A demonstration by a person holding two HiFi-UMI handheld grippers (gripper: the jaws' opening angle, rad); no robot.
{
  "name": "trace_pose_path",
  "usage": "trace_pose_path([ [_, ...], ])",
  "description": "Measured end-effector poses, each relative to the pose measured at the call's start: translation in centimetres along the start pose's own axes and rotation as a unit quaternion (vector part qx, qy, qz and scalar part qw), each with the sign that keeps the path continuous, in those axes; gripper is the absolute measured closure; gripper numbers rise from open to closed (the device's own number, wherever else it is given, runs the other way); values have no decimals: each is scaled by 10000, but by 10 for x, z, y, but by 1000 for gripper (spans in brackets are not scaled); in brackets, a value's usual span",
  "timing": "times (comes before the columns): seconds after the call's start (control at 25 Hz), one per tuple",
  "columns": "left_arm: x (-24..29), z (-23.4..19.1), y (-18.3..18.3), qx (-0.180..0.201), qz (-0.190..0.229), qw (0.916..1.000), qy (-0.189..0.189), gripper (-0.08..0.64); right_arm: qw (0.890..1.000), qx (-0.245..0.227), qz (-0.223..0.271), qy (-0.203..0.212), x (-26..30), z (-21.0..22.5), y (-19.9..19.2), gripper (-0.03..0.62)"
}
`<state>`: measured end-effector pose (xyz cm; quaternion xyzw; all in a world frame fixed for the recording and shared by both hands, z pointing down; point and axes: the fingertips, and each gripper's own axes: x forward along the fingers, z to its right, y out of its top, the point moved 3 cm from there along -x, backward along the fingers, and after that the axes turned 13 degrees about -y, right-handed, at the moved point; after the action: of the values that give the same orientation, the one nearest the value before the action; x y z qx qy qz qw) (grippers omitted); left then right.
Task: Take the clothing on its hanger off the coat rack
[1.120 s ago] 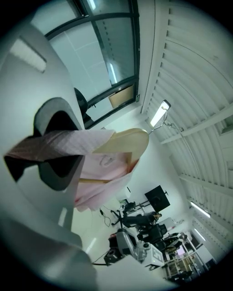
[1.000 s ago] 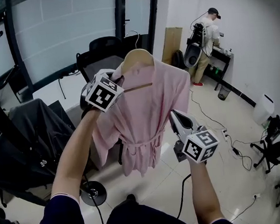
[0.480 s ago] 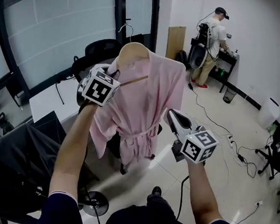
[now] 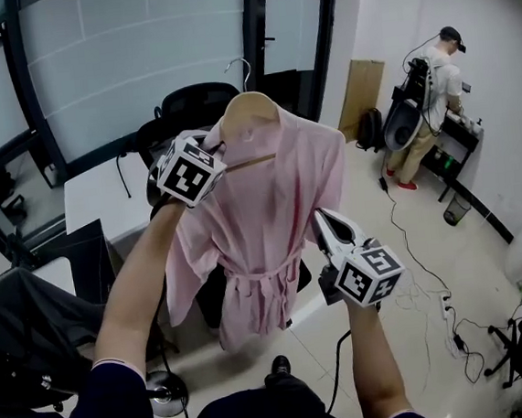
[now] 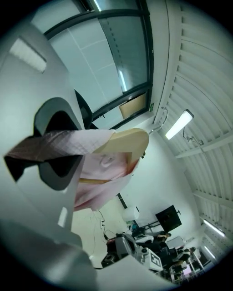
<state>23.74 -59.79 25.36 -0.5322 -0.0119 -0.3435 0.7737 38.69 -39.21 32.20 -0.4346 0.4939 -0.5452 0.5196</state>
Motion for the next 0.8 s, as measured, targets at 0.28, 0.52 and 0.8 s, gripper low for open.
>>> trace_pose_path([
  [0.28, 45, -52, -18, -362, -418, 9964, 636, 472, 9983, 98, -238, 521, 69, 52, -3, 591],
  [0.52, 48, -97, -29, -604, -646, 9889, 1193, 472, 9959, 154, -360, 812, 112, 69, -5, 591],
  [0.8, 55, -134, -40, -709, -714, 9851, 1396, 472, 9955, 264, -381, 822, 148, 78, -10, 591],
])
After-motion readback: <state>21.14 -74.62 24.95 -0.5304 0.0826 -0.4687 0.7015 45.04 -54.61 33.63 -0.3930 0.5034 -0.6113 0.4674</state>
